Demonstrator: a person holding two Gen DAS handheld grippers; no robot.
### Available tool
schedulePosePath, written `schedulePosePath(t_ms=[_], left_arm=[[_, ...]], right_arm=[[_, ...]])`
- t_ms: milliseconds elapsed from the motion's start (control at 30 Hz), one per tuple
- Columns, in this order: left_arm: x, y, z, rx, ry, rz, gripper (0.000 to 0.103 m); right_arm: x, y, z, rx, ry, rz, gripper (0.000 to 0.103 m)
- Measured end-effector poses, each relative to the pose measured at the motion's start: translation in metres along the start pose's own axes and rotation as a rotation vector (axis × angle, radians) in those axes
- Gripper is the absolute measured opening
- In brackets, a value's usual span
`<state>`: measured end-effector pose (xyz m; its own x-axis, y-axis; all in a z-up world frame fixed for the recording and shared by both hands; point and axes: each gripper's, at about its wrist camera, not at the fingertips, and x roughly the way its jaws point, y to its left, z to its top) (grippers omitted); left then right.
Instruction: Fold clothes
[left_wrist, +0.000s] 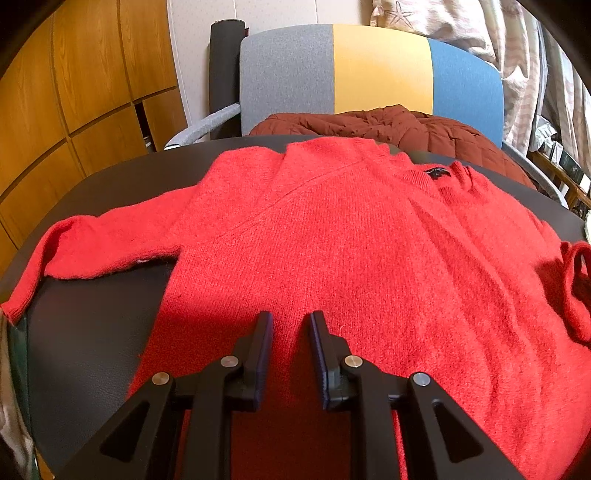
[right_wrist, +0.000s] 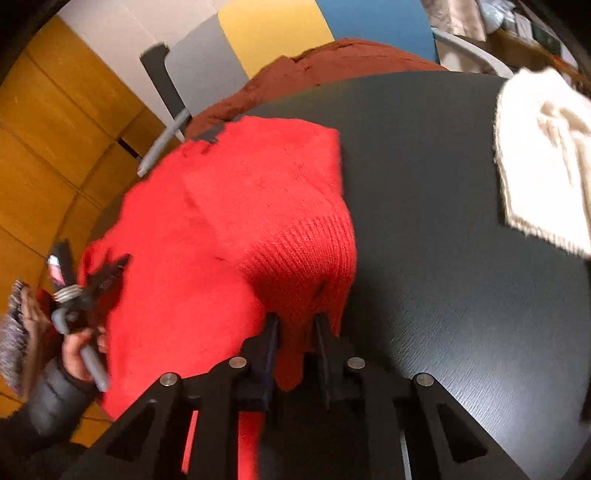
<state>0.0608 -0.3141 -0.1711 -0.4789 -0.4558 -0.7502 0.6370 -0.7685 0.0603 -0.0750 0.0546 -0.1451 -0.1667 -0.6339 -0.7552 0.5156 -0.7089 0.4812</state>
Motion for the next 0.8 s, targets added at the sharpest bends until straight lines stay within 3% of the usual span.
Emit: schedulePosePath(t_ms=[167, 267, 333, 367, 400, 433, 500, 567, 600, 800], left_arm=[[0.0, -0.003, 0.005, 0.033, 0.027, 0.004, 0.02], [-0.006, 0.009, 0.01, -0.018, 0.089, -0.14, 0.02], [-0.012, 0.021, 0.01, -0.091, 0.142, -0.324, 0.02], [-0.017, 0.024, 0.008, -0.1, 0.157, -0.383, 0.02], [-0.021, 0.026, 0.005, -0.109, 0.171, -0.443, 0.02], [-0.026, 0.028, 0.002, -0.114, 0.183, -0.496, 0.02], [-0.037, 0.026, -0.005, -0.086, 0.181, -0.54, 0.02], [-0.045, 0.024, -0.013, -0.068, 0.194, -0.599, 0.022], [-0.047, 0.023, -0.016, -0.065, 0.205, -0.619, 0.023], [-0.05, 0.011, -0.031, -0.048, 0.281, -0.69, 0.024]], right_arm=[[-0.02, 0.021, -0.004, 0.131, -0.104, 0.315, 0.02], [-0.007, 0.045, -0.016, 0.147, -0.095, 0.452, 0.02], [0.012, 0.061, -0.026, 0.125, -0.059, 0.495, 0.024], [0.026, 0.071, -0.032, 0.111, -0.032, 0.493, 0.026], [0.036, 0.077, -0.037, 0.104, -0.007, 0.485, 0.041], [0.044, 0.081, -0.041, 0.098, 0.009, 0.477, 0.064], [0.051, 0.086, -0.049, 0.074, 0.012, 0.437, 0.087], [0.054, 0.089, -0.054, 0.042, 0.0, 0.375, 0.091], [0.052, 0.088, -0.053, 0.022, -0.015, 0.327, 0.101], [0.04, 0.085, -0.047, -0.096, -0.106, 0.043, 0.103]])
